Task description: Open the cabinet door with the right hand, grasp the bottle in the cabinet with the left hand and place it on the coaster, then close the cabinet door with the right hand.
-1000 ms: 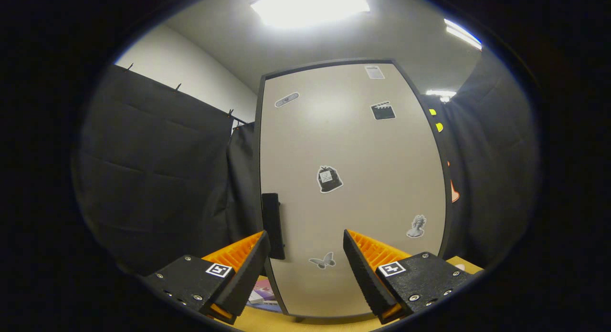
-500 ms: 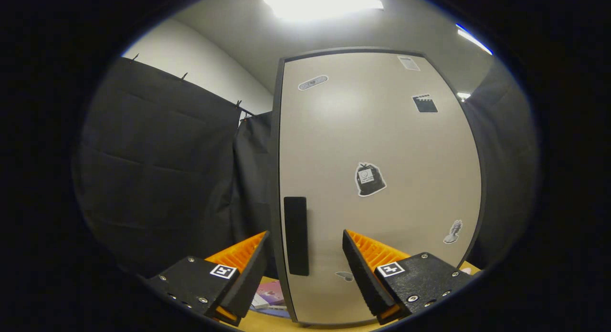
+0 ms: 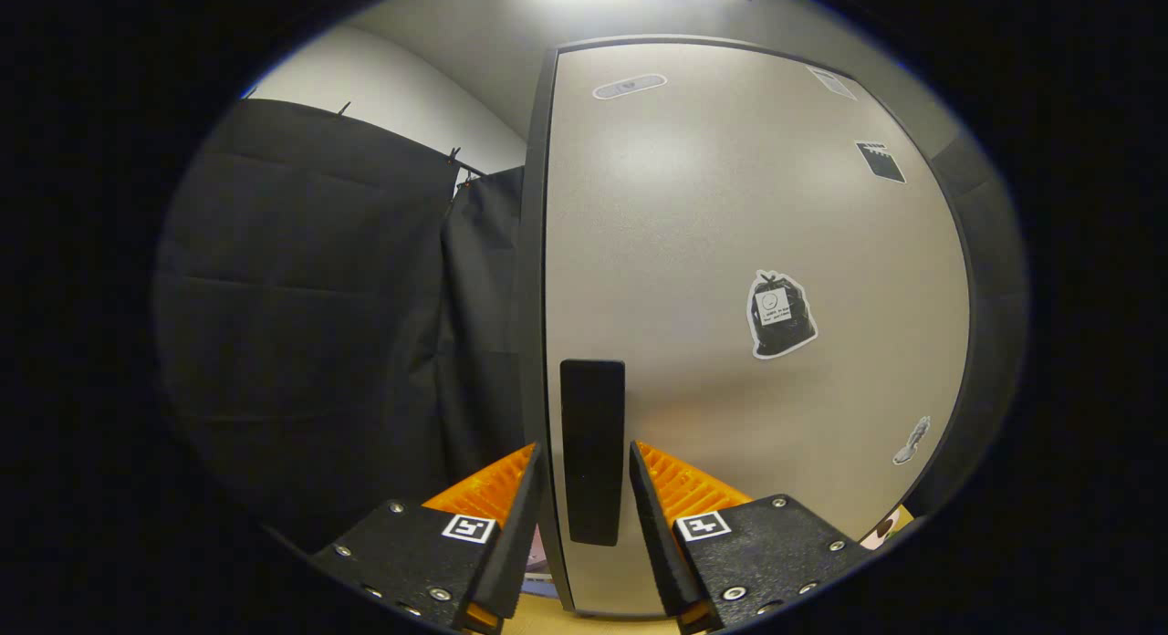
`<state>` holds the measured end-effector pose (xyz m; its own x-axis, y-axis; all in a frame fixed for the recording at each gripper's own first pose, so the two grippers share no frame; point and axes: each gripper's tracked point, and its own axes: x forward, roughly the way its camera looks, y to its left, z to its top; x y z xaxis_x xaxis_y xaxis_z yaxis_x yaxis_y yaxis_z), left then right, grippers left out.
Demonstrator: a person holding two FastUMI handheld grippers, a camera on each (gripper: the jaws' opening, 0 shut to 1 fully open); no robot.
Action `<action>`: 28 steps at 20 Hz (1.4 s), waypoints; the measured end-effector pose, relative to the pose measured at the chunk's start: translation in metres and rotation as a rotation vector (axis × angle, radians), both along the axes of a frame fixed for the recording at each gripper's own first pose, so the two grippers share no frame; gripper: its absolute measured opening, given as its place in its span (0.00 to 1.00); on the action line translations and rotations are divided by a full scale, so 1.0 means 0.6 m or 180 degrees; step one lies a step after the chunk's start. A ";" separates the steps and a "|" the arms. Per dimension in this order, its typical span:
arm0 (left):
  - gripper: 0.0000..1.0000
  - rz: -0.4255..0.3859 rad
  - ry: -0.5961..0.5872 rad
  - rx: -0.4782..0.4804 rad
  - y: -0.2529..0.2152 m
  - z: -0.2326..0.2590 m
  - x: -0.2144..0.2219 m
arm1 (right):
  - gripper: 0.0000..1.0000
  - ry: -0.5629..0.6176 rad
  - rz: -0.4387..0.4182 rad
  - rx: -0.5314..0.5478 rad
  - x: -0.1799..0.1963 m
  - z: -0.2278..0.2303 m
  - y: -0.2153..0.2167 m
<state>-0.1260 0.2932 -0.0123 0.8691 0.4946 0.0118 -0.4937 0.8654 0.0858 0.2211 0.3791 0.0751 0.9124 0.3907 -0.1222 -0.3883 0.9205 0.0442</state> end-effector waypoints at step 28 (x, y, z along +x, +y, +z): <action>0.89 -0.0498 -0.0057 0.0000 -0.197 0.047 0.052 | 0.21 0.0338 0.0747 0.0059 -0.054 -0.014 -0.030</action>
